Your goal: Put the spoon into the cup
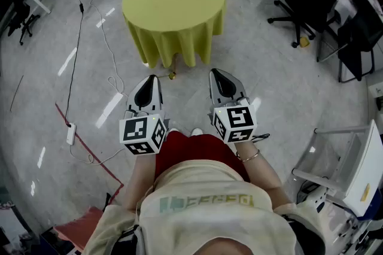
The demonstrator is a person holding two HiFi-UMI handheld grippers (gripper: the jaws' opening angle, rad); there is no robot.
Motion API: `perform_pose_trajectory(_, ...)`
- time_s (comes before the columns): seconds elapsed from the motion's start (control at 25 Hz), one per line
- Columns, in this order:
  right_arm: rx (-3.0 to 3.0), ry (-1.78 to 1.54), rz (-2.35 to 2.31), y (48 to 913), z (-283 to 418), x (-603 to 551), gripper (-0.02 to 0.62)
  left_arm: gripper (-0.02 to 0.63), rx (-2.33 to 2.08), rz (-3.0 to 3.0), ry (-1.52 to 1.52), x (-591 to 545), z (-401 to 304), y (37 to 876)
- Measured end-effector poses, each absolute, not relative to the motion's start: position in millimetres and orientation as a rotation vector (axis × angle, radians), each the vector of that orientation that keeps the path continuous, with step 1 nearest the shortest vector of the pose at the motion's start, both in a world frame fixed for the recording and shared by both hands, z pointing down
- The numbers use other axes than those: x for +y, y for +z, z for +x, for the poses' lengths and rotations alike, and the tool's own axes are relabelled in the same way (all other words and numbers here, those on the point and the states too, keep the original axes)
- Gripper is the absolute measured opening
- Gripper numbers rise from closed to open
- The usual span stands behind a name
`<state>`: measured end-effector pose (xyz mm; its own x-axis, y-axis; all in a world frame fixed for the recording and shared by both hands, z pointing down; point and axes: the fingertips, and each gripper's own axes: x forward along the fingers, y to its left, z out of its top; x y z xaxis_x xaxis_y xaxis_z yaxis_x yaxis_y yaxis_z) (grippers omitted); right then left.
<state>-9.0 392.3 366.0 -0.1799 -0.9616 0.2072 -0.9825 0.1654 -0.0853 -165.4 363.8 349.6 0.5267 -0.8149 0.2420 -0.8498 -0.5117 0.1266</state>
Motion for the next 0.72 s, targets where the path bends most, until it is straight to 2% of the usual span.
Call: perform_pose_trajectory(0.72, -2.320, 0.383, 2.012, 377.9, 15.2, 377.0, 0.037, 0.026, -1.411, 2.573, 0.215, 341.6, -152.5, 342.3)
